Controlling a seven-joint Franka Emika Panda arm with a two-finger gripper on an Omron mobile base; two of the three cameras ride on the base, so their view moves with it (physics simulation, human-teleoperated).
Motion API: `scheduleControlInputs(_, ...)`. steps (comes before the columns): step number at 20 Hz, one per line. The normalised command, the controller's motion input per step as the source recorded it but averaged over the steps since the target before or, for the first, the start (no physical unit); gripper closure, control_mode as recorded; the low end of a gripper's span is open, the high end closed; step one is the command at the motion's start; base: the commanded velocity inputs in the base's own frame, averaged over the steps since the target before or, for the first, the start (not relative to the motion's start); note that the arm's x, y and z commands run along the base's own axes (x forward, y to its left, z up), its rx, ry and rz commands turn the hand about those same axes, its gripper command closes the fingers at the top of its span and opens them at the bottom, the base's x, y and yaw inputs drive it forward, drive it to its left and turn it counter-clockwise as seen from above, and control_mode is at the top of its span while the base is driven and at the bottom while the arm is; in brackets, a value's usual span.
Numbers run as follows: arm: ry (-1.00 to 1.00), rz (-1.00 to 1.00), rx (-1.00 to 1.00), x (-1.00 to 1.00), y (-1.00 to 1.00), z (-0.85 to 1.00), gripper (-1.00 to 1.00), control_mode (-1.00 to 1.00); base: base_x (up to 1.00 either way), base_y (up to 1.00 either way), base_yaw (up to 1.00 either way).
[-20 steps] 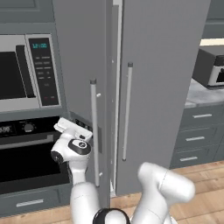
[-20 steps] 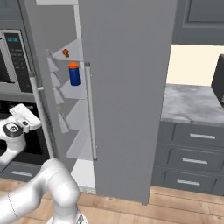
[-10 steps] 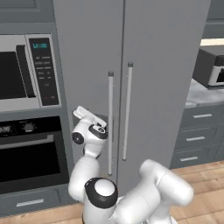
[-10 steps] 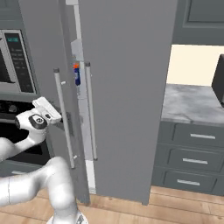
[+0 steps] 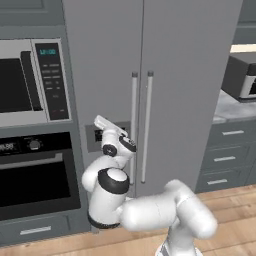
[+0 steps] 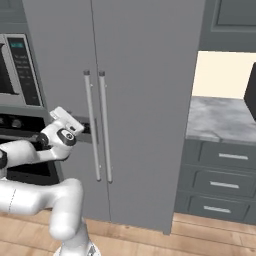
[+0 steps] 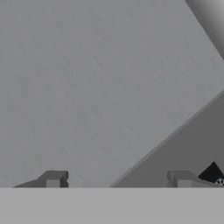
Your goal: There's a chicken drumstick in the fridge that needs to be moved to the freezer for freezing. Pick up the chicken drumstick from the fridge, place it on any shelf in the freezer, and close the fridge and freezer doors when done.
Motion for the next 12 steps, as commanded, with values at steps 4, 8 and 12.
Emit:
scheduleControlInputs(4,0.00,0.00,0.11,0.47,-0.64,0.06,-1.00,-1.00,0.00,0.00,0.00)
scheduleControlInputs(8,-0.01,-0.01,0.06,0.00,-0.39,0.58,-1.00,-1.00,0.00,0.00,0.00)
scheduleControlInputs(12,-0.04,-0.01,0.01,0.00,-0.19,0.77,-1.00,-1.00,0.00,0.00,0.00)
